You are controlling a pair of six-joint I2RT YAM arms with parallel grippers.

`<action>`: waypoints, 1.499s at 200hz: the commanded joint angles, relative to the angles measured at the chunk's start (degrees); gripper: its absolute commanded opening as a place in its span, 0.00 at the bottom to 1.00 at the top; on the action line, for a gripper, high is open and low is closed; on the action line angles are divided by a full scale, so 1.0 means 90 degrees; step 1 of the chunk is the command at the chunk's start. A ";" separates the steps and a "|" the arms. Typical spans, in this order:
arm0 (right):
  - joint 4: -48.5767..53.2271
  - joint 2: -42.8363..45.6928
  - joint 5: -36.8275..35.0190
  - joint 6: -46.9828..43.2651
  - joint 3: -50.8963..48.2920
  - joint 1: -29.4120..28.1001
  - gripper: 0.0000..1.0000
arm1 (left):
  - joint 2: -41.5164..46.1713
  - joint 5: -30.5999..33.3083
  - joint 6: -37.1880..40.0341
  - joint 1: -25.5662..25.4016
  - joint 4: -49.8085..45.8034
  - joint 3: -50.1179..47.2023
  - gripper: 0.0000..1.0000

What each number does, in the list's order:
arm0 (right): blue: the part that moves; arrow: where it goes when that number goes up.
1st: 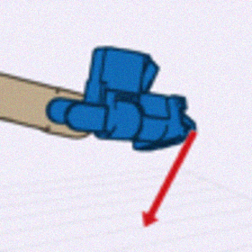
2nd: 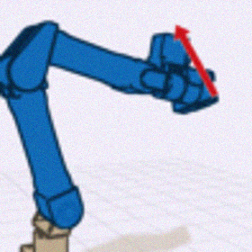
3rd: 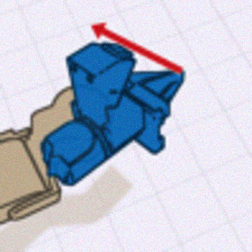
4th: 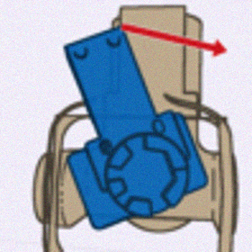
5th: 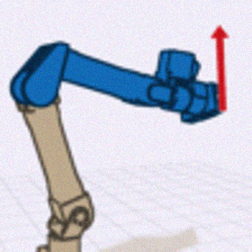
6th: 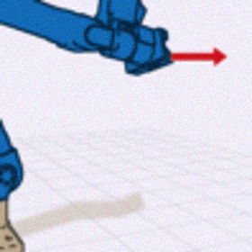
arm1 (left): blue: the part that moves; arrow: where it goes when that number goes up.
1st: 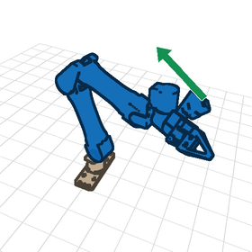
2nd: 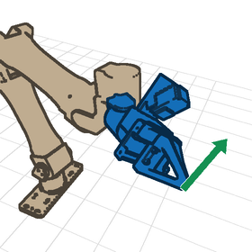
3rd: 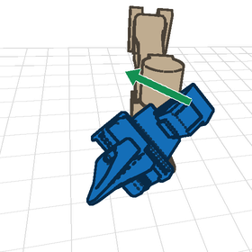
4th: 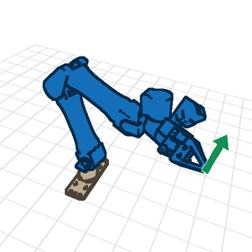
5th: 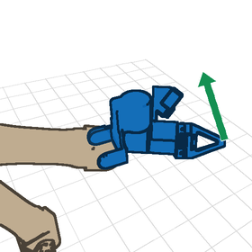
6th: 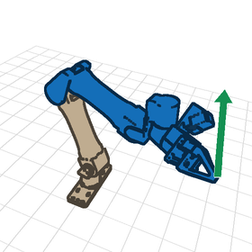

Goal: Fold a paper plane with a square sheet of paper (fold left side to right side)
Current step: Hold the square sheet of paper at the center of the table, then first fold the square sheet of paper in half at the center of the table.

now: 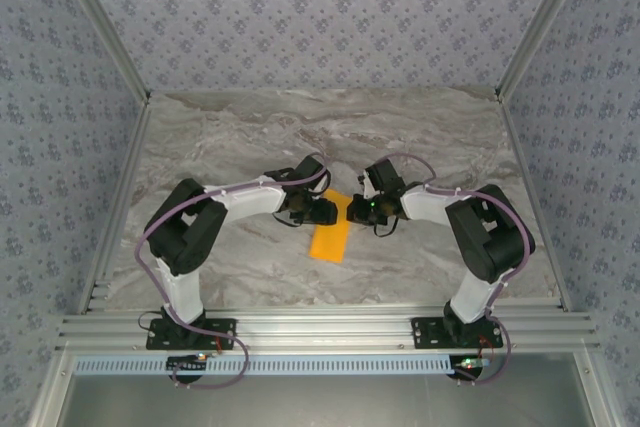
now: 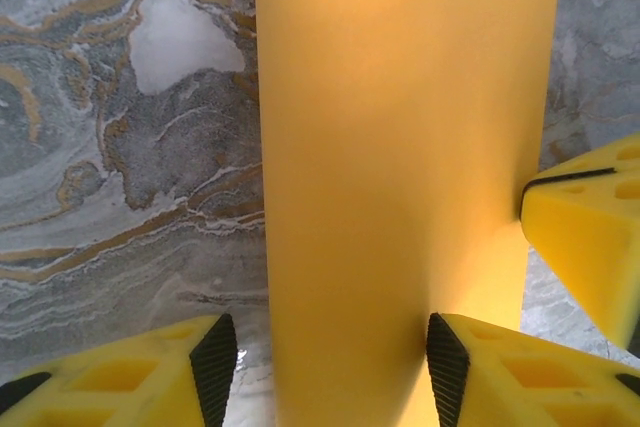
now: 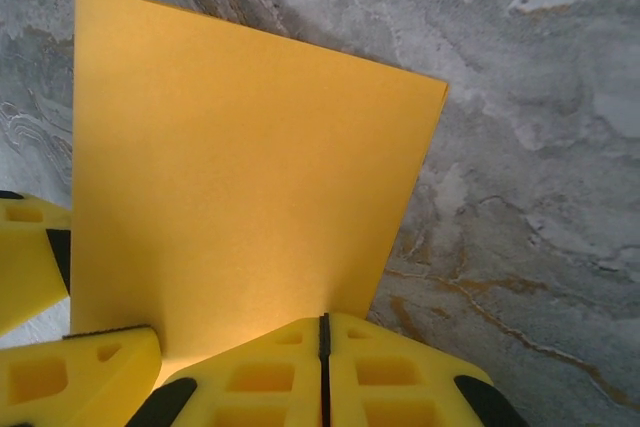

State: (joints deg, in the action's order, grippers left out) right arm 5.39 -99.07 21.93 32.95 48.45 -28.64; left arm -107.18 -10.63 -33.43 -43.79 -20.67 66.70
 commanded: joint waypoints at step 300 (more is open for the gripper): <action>0.1201 -0.0672 -0.0386 -0.0522 0.0273 -0.0065 0.07 | 0.0434 -0.1196 -0.0378 0.0463 0.1629 -0.1601 0.33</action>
State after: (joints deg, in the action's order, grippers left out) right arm 10.94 -101.30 22.17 29.67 52.45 -28.71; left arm -104.81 -23.49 -37.54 -41.28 -4.10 55.53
